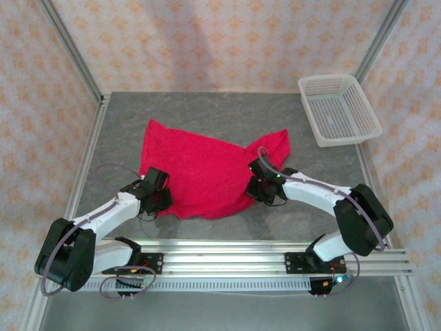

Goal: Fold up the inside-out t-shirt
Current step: Turn the T-shirt inside out at the center of the table.

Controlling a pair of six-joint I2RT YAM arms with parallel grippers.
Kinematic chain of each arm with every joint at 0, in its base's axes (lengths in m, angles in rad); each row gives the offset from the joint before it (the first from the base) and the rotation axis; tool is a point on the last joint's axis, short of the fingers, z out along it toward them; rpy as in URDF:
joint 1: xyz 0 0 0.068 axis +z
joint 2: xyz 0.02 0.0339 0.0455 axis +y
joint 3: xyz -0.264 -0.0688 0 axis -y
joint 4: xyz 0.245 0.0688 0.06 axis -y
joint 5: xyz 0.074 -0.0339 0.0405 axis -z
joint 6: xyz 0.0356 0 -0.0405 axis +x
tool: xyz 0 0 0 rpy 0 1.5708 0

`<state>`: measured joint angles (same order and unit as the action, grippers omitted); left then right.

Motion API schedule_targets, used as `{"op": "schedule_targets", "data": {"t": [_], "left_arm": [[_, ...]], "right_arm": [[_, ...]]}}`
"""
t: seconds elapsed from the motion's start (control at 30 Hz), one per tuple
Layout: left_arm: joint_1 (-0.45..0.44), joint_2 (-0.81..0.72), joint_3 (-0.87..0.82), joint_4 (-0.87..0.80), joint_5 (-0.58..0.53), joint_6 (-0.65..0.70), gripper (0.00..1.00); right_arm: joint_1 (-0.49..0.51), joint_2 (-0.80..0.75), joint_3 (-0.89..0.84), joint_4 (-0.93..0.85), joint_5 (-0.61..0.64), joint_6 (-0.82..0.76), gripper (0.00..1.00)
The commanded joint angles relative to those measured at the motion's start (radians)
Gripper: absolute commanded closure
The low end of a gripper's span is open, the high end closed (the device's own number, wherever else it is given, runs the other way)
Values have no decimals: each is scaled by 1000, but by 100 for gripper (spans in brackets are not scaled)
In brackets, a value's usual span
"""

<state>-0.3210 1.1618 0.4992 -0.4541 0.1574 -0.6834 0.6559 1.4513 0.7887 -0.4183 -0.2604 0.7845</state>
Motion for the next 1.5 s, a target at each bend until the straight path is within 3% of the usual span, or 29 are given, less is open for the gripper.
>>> {"op": "schedule_targets", "data": {"t": [0.0,0.2,0.37,0.6,0.73,0.83,0.87,0.9,0.93,1.03,1.1,1.2,1.3,1.47], "left_arm": [[-7,-113,116,-171,-86,22,100],[-7,-307,411,-446,-144,53,100],[-7,-292,633,-512,-138,92,100],[-7,-61,827,-405,-141,191,100],[15,179,904,-327,-150,244,100],[81,399,990,-281,-98,267,100],[100,472,1033,-277,-89,278,95],[108,535,1072,-274,-98,295,75],[109,575,1104,-278,-114,313,63],[84,621,1174,-331,-137,363,46],[34,576,1139,-339,-150,387,42],[-38,498,1018,-314,-48,349,40],[-119,441,872,-200,83,299,37],[-243,503,805,-161,77,370,34]], "right_arm": [[6,-57,61,-122,81,-46,100],[5,-252,232,-435,100,-129,100],[-10,-338,419,-612,119,-171,100],[-157,-261,612,-563,121,-274,100],[-277,-96,646,-427,36,-306,100],[-342,104,716,-367,-32,-337,100],[-360,186,756,-365,-45,-350,100],[-376,263,818,-398,-45,-358,100],[-389,330,868,-421,-43,-370,100],[-400,438,966,-500,-15,-398,79],[-392,410,924,-503,-20,-406,61],[-352,294,763,-453,-30,-399,49],[-302,185,587,-406,-34,-365,47],[-227,40,336,-289,-90,-257,52]]}}
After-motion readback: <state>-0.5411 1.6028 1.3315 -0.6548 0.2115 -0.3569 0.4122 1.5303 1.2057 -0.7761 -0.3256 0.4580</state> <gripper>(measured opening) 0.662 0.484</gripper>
